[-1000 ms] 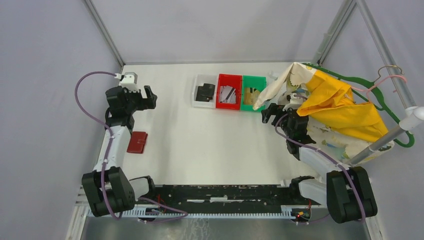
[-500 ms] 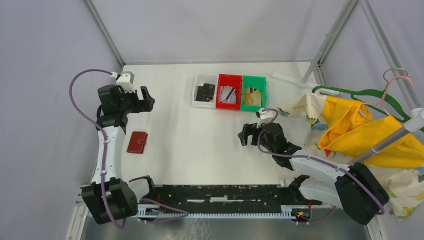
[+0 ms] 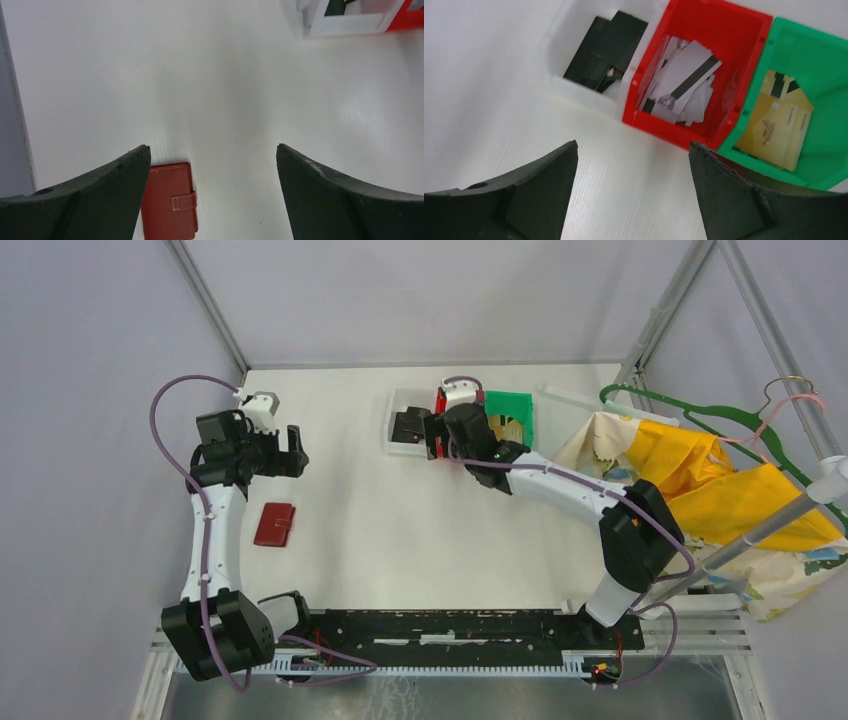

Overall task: Take the credit cards out of the card holder
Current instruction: Move the storage box to the center of the board.

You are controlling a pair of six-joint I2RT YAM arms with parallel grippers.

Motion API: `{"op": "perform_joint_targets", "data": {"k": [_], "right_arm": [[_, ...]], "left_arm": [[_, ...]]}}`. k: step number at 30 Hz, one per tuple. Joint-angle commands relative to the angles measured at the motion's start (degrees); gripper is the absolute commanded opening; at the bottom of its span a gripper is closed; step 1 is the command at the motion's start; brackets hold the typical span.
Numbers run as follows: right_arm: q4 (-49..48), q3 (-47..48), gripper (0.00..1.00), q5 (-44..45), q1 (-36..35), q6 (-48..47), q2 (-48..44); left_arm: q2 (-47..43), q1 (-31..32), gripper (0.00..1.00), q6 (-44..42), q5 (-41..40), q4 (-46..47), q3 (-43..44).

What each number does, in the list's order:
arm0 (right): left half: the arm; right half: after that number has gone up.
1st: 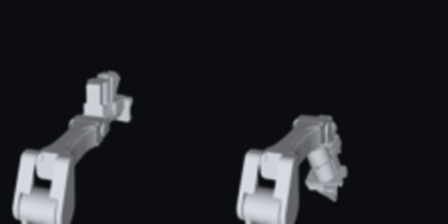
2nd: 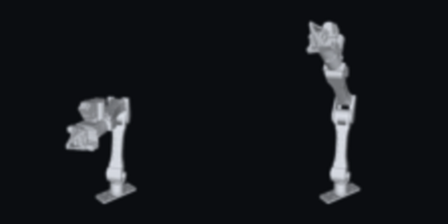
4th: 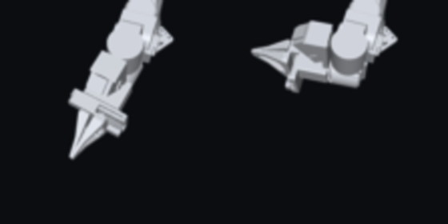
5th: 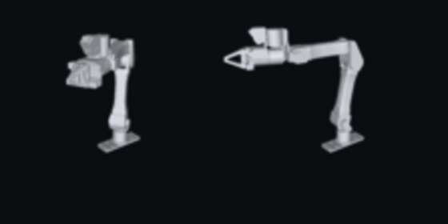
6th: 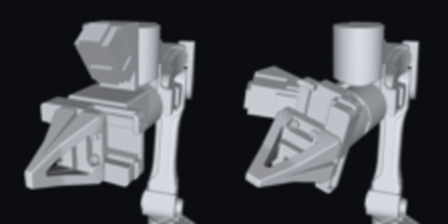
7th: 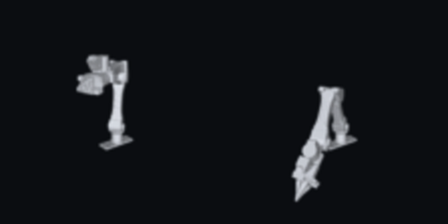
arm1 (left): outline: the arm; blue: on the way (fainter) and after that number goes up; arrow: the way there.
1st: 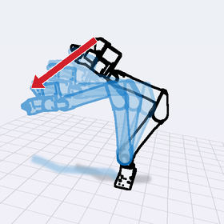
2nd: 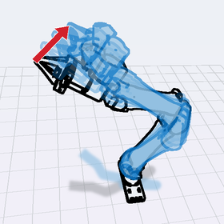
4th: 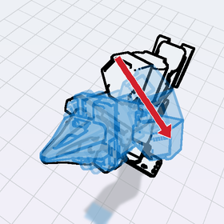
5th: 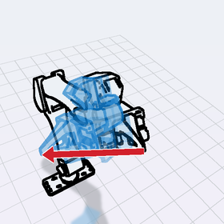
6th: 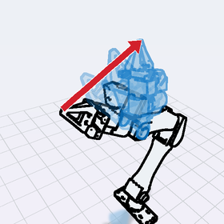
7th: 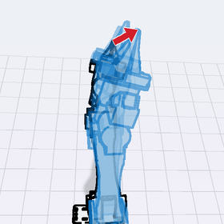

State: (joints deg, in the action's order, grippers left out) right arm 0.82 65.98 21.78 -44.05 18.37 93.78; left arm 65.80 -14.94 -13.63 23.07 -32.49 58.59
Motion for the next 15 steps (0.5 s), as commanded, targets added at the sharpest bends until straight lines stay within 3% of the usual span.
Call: {"op": "perform_joint_targets", "data": {"k": [1, 9, 15], "right_arm": [[11.18, 12.13, 0.84, 3.00, 5.44, -2.19, 6.20], [14.33, 21.65, 0.72, -0.73, 11.96, -5.94, 15.11], [16.58, 24.90, 0.55, -2.96, 13.96, -7.07, 19.77]], "left_arm": [[0.13, -1.23, 1.00, -10.17, 1.94, -6.97, 1.78], [0.19, -1.41, 1.00, -17.85, 1.98, -13.21, -0.25], [0.96, -1.45, 1.00, -19.24, 2.44, -13.30, -1.11]]}}
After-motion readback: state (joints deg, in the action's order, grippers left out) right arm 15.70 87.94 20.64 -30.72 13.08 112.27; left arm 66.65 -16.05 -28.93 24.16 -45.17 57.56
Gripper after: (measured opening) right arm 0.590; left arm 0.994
